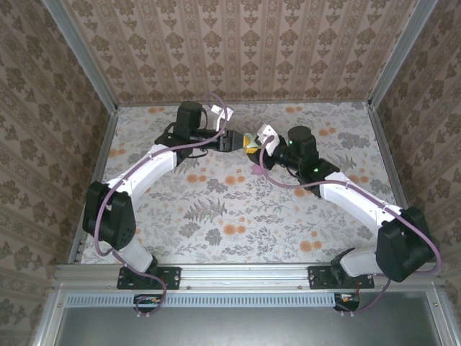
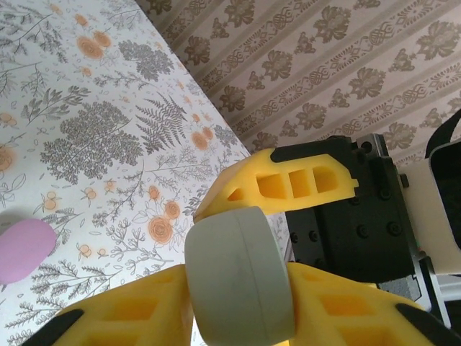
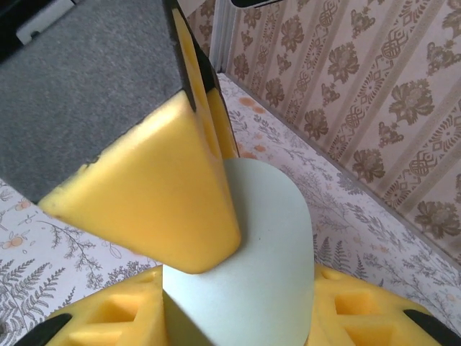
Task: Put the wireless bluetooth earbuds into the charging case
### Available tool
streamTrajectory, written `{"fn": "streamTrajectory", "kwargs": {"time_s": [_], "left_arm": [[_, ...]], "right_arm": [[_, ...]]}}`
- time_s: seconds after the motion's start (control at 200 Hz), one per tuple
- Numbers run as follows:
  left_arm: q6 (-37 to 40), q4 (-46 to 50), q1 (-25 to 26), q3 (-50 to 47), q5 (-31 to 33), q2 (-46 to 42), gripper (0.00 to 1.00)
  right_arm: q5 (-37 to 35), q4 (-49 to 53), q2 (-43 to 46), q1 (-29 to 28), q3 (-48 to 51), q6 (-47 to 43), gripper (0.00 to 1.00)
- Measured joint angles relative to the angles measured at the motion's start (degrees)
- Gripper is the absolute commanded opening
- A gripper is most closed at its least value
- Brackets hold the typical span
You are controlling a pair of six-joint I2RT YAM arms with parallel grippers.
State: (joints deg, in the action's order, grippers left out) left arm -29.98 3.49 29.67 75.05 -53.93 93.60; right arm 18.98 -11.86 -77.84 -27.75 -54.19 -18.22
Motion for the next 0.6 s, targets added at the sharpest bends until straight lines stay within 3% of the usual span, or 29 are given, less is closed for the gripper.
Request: {"fn": "streamTrajectory", "kwargs": {"time_s": [0.185,0.305,0.425,0.6], "left_arm": [[-1.2,-0.4,0.4,0.1,0.7,0.0,0.19],[-3.9,-2.5,0.7,-0.3,1.3,-0.2,0.15],[-11.4,-9.6,-1.2,-3.1,3.5,-1.4,0.12],[-23.2,-20.0,-6.0,-5.8,6.1,-2.3,0.12]], "right_arm": [[-1.2,0.2,1.0,0.0,0.5,-0.7,0.44],[-1.6,-1.4,1.8,0.1,1.6,-0.6,0.54],[0.6,-7.3,4.2,1.8,5.4,3.0,0.64],[4.4,-20.3,4.9,5.6,11.8,11.0,0.61]]}}
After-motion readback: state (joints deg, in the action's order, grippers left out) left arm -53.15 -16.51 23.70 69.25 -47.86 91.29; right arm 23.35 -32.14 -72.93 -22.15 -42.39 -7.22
